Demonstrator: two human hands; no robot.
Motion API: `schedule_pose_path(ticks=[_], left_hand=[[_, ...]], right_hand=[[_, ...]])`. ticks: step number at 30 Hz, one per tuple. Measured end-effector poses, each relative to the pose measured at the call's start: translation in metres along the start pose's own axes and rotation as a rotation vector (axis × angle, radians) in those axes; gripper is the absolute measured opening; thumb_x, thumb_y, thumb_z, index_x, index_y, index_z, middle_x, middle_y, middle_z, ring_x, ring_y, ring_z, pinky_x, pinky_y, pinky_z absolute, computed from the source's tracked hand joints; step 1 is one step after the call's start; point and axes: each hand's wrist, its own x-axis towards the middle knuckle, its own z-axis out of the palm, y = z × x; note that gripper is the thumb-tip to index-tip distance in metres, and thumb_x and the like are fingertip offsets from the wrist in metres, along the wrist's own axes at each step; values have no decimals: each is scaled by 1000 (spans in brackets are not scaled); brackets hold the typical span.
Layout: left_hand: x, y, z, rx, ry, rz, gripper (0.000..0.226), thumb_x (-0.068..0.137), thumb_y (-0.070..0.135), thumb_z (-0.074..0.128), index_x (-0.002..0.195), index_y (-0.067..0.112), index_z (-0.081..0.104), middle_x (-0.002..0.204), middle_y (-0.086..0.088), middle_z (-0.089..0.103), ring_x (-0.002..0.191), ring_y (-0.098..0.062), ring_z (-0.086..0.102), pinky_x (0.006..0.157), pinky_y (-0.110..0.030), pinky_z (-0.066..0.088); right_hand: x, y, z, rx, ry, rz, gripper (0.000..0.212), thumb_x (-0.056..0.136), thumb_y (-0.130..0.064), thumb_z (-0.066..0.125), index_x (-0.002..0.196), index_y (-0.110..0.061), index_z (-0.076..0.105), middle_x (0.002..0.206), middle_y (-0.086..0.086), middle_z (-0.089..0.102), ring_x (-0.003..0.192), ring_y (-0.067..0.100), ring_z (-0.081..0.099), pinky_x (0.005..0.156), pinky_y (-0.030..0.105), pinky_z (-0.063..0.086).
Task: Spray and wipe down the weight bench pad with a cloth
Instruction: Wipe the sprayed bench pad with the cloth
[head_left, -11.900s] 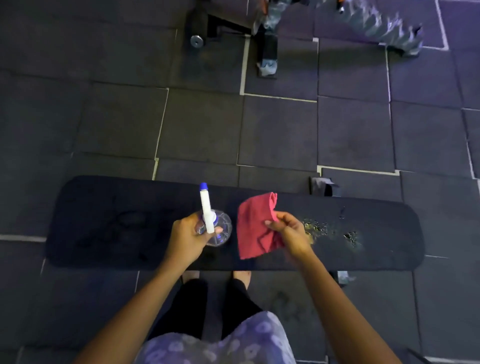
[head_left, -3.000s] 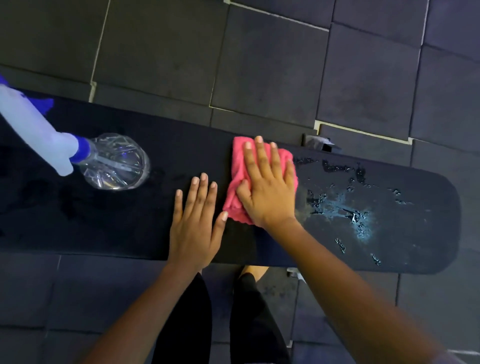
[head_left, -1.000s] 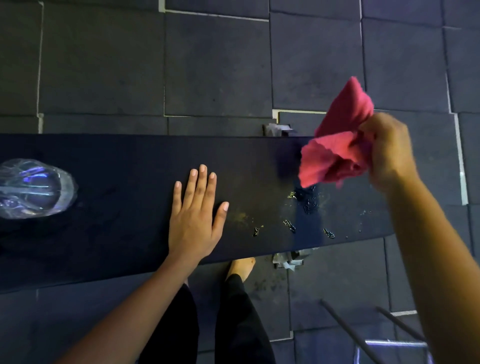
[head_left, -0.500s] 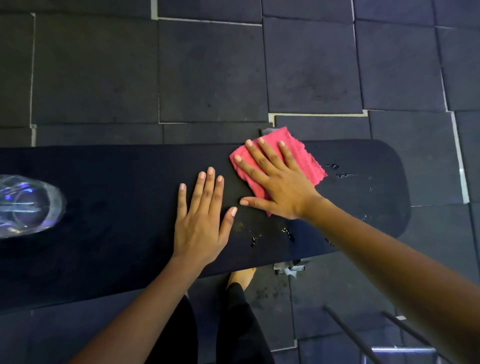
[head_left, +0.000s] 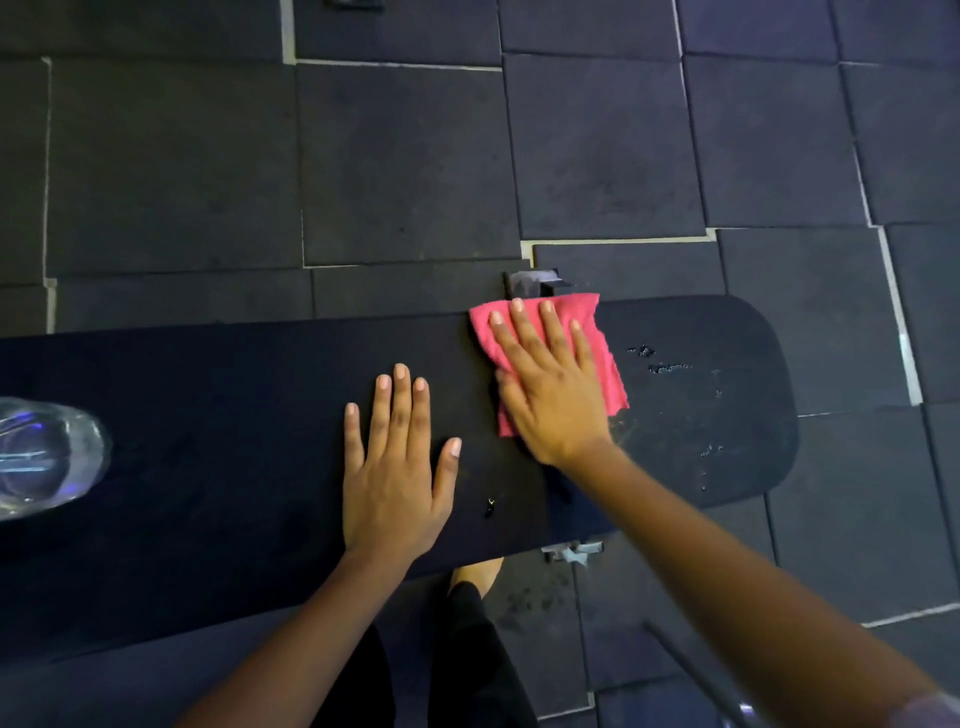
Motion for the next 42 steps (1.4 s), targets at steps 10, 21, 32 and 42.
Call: schedule_pose_path(ticks=[10, 21, 32, 42], left_hand=[[0, 2, -1, 12, -17, 6, 66, 99, 48, 22, 151, 7, 20, 161, -12, 12, 149, -23, 7, 119, -53, 12], [-1, 1, -2, 29, -16, 10, 67, 99, 48, 23, 151, 7, 19, 161, -12, 11, 149, -24, 7, 119, -53, 11], [4, 18, -1, 3, -35, 237, 65, 99, 49, 22, 152, 11, 21, 161, -7, 13, 149, -21, 8, 118, -56, 8], [48, 79, 15, -22, -66, 389, 63, 101, 47, 23, 151, 10, 21, 161, -7, 13, 149, -21, 8, 120, -44, 10]], right_hand=[[1, 12, -3, 51, 54, 71, 59, 94, -35, 30, 151, -19, 32, 157, 4, 31, 148, 24, 22, 118, 48, 16], [-7, 33, -6, 57, 116, 87, 59, 91, -32, 33, 147, -13, 40, 152, 11, 39, 144, 29, 30, 116, 47, 24], [-16, 56, -9, 33, 206, 110, 56, 91, -30, 36, 140, -7, 49, 145, 14, 50, 140, 30, 39, 118, 46, 15], [-30, 96, -67, 752, 595, 628, 48, 92, -28, 34, 121, -5, 64, 83, 3, 75, 99, 26, 66, 104, 56, 41]])
